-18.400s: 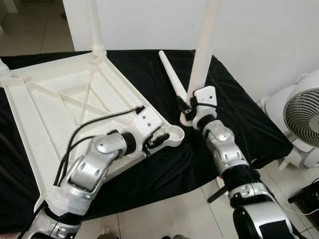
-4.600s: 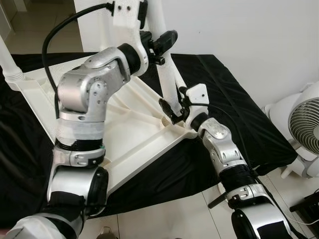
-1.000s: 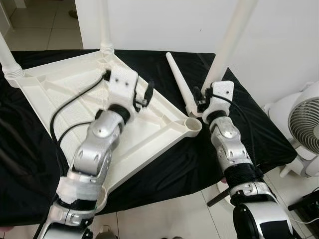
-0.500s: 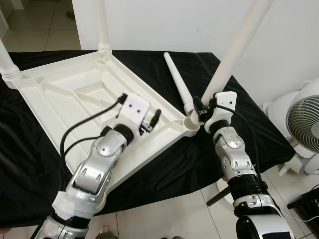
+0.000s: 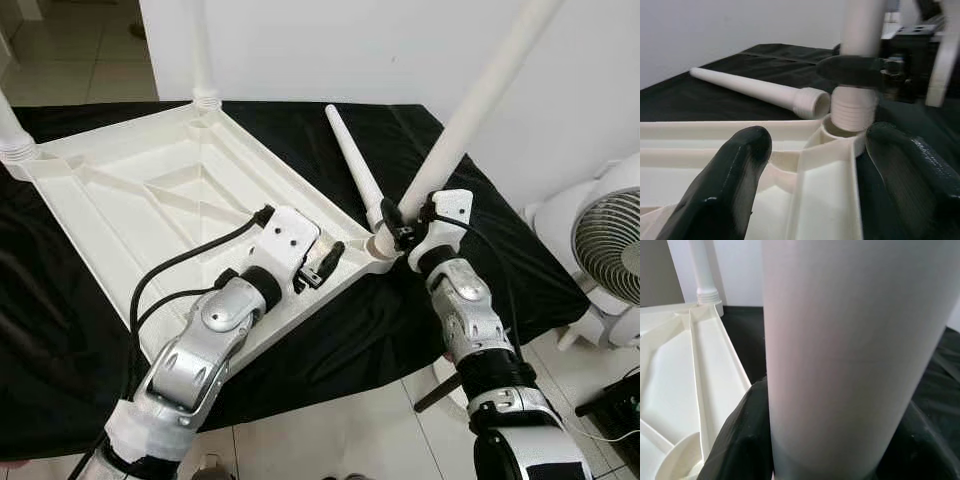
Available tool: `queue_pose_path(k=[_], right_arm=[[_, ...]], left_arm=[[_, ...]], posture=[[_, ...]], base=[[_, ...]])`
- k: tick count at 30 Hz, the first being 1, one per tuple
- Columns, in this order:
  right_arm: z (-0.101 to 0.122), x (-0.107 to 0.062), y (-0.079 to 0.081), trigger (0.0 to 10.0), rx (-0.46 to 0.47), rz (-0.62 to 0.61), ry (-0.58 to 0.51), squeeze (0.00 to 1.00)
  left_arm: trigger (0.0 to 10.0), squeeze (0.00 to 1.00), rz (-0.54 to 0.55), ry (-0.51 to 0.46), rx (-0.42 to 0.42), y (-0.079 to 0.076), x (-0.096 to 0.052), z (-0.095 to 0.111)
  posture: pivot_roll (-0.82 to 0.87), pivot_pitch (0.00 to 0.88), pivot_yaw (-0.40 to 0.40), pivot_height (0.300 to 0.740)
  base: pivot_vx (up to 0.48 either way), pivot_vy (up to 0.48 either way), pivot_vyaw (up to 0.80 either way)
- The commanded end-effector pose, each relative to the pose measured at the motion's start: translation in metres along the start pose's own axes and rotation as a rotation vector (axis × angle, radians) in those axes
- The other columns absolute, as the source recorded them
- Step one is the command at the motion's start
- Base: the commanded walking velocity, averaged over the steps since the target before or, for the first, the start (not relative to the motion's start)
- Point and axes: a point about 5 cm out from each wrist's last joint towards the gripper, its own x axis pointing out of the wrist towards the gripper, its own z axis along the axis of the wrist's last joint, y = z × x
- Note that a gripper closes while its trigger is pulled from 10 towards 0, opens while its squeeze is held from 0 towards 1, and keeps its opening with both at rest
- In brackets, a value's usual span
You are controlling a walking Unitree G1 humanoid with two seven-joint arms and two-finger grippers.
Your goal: Building children table
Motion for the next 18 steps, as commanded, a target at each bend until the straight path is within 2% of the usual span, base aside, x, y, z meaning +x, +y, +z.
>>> queue_pose_path(k=[1,12,14,18], right_arm=[[0.001,0.001,-0.006,10.0,-0.015,-0.005,-0.004,0.0],[-0.01,0.0,-0.005,10.0,0.019,0.032,0.021,0.0],[-0.003,0.002,-0.004,10.0,0.055,0.038,-0.023,0.0],[0.017,0.005,-0.006,10.0,0.061,0.003,-0.122,0.0]], left_arm=[[10.0,0.0,-0.036,0.004,-0.031,-0.006,-0.004,0.001],[10.0,0.0,-0.058,0.019,-0.076,-0.011,-0.008,0.002],[10.0,0.0,-0.056,0.03,-0.078,-0.012,-0.007,0.001],[10.0,0.0,-0.031,0.065,-0.059,-0.009,-0.003,-0.003]], posture=[[0.12,0.063,-0.085,0.74],[0.12,0.057,-0.09,0.74],[0.12,0.056,-0.091,0.74],[0.13,0.052,-0.092,0.74]], base=[[0.0,0.0,0.0],[0.0,0.0,0.0],[0.0,0.0,0.0],[0.0,0.0,0.0]])
